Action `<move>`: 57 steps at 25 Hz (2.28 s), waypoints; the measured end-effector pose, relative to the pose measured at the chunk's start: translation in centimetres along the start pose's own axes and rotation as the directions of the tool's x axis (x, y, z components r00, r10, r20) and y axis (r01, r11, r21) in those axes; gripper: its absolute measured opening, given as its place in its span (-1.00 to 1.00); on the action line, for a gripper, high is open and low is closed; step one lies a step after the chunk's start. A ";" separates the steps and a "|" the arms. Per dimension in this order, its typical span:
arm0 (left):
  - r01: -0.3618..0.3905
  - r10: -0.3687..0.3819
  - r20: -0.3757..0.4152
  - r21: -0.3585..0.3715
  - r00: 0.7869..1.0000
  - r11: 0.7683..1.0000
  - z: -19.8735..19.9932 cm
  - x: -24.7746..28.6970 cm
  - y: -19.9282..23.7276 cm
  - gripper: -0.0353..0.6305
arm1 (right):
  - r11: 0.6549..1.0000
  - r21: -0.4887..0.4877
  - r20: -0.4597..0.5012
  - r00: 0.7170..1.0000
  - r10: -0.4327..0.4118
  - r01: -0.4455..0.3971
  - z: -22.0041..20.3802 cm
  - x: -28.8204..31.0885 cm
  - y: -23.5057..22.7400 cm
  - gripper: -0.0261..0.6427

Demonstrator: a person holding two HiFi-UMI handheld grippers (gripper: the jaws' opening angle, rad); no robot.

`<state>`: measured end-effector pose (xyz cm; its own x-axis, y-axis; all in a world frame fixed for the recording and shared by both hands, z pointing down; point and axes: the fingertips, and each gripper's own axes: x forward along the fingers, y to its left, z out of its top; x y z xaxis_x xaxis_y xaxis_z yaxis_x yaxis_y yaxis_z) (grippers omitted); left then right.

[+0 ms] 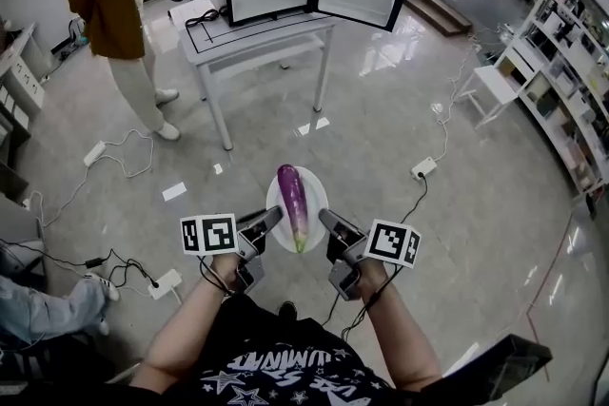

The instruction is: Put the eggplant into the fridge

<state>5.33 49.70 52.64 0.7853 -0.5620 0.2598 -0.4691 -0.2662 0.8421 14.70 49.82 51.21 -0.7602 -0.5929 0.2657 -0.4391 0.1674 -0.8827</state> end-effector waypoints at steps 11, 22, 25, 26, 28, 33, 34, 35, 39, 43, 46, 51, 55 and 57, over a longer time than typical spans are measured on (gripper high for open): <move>-0.005 -0.007 0.054 0.229 0.999 0.973 2.4 2.2 -0.4 -0.74 | 0.998 -0.026 0.009 0.998 0.063 -0.062 2.9 1.1 -0.9 -0.85; 0.055 -0.074 0.049 0.305 0.996 0.951 10.6 6.8 3.7 -0.72 | 0.997 -0.046 0.055 0.996 0.066 -0.064 9.3 8.2 -2.2 -0.85; 0.059 -0.073 0.035 0.304 0.997 0.951 13.4 7.8 5.2 -0.72 | 0.997 -0.029 0.064 0.995 0.078 -0.077 11.1 11.0 -2.2 -0.85; 0.059 -0.072 0.031 0.302 0.997 0.951 14.2 8.1 5.6 -0.72 | 0.997 -0.024 0.065 0.995 0.077 -0.075 11.7 11.8 -2.3 -0.85; 0.060 -0.070 0.023 0.299 0.997 0.952 16.0 8.6 6.4 -0.73 | 0.997 -0.025 0.067 0.995 0.072 -0.070 12.9 13.4 -2.3 -0.85; 0.063 -0.068 0.007 0.286 0.998 0.956 21.0 9.5 8.8 -0.72 | 0.999 -0.021 0.065 0.997 0.044 -0.043 15.7 18.2 -2.2 -0.85; 0.060 -0.063 0.000 0.278 0.998 0.959 21.8 9.6 9.5 -0.72 | 0.999 -0.008 0.063 0.998 0.031 -0.031 16.1 19.1 -2.3 -0.85; 0.056 -0.055 -0.010 0.268 0.998 0.962 22.5 9.8 10.1 -0.72 | 1.000 0.007 0.060 0.998 0.020 -0.020 16.4 20.0 -2.5 -0.85; 0.041 -0.029 -0.053 0.244 0.998 0.969 24.8 10.5 12.7 -0.71 | 0.999 0.021 0.040 0.999 -0.037 0.036 17.6 23.0 -3.5 -0.85; 0.048 -0.032 -0.075 0.220 0.997 0.974 26.7 11.5 14.5 -0.71 | 0.998 0.048 0.041 0.999 -0.033 0.031 18.8 25.4 -3.7 -0.85; 0.033 -0.016 -0.089 0.191 0.996 0.981 27.3 12.2 15.4 -0.71 | 0.998 0.053 0.028 0.999 -0.045 0.044 19.4 26.3 -4.3 -0.85; -0.028 0.043 -0.096 0.153 0.994 0.988 28.8 14.3 17.0 -0.71 | 0.998 0.047 0.005 0.999 -0.053 0.053 21.6 28.1 -5.6 -0.85; -0.081 0.091 -0.074 0.128 0.993 0.988 31.9 16.6 18.2 -0.71 | 0.997 0.073 -0.038 0.999 -0.021 0.024 24.9 30.9 -6.9 -0.85; -0.101 0.108 -0.056 0.111 0.993 0.989 33.4 17.9 18.4 -0.71 | 0.997 0.073 -0.065 0.998 -0.004 0.008 26.8 32.1 -7.3 -0.85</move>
<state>-2.79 8.58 56.96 0.7516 -0.5427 0.3749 -0.5880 -0.2935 0.7538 6.33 8.52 55.78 -0.7883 -0.5406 0.2937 -0.4093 0.1043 -0.9064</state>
